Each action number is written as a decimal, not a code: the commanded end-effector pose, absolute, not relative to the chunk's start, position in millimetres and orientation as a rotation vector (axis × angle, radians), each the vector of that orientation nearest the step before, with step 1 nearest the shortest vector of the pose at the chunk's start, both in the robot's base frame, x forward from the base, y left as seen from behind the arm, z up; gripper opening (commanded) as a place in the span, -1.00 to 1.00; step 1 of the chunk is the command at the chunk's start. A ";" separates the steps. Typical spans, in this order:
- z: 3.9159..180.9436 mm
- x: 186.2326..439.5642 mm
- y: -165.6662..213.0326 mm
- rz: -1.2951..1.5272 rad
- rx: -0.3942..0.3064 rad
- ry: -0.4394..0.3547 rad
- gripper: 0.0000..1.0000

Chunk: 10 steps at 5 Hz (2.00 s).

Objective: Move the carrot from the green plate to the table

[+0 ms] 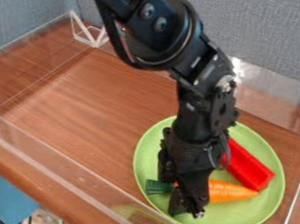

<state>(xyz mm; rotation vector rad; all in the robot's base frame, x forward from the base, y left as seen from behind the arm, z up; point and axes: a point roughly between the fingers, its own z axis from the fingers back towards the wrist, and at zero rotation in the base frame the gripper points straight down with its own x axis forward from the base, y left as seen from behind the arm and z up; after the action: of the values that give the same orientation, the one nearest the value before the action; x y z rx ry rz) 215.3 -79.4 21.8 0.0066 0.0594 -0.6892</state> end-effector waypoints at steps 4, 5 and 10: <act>40.1 206.2 -104.1 -0.795 0.044 0.063 -1.00; 45.1 209.5 -107.1 -0.833 0.052 0.063 -1.00; 40.0 228.6 -106.3 -0.813 0.066 0.057 -1.00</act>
<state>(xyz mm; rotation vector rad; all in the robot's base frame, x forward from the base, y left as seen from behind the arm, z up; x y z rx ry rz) 222.4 -107.5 27.0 0.0683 0.1092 -0.8299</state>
